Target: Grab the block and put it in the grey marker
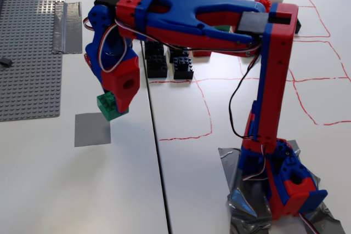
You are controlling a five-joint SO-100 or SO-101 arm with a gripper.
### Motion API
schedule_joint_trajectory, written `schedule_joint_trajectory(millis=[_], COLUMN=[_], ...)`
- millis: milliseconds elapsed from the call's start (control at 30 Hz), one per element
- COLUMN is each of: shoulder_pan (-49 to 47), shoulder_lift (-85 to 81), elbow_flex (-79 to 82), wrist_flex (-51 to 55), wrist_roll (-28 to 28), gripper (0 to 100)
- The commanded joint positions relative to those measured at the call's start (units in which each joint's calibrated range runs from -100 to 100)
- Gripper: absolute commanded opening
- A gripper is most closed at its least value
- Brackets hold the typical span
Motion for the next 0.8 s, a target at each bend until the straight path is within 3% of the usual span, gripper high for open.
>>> schedule_joint_trajectory(millis=[0, 767], shoulder_pan=[-1.0, -3.7], shoulder_lift=[-1.5, 9.2], elbow_flex=[-5.2, -10.0], wrist_flex=[-1.8, -7.4], wrist_roll=[-1.3, -5.1], gripper=[0, 0])
